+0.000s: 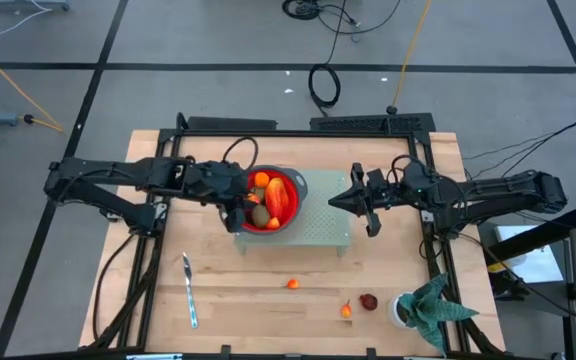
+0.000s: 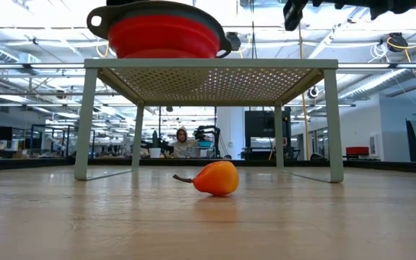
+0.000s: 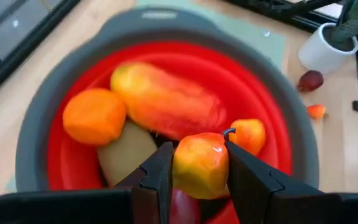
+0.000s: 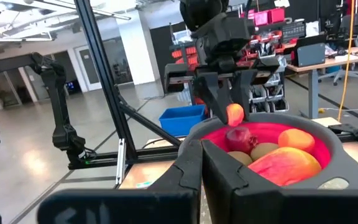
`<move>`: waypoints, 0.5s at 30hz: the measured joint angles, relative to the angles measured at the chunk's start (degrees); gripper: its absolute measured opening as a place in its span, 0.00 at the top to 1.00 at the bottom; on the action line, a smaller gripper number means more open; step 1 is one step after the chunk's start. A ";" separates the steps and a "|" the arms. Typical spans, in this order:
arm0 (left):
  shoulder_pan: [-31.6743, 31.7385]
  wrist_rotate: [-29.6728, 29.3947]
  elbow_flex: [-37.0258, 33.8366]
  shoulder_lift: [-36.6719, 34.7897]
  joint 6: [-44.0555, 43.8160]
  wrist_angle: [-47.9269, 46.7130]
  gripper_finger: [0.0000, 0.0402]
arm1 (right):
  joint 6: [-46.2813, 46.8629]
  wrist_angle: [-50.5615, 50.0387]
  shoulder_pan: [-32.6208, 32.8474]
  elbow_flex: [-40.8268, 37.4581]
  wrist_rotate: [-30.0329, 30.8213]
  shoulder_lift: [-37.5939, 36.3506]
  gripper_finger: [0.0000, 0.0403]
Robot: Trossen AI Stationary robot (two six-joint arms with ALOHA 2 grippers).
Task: Pick & Place Fruit
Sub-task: Put the peach fruit into the strainer
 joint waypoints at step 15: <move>5.19 -2.46 0.02 1.58 4.42 -1.49 0.70 | 0.01 0.35 0.02 0.00 -0.33 -0.01 1.00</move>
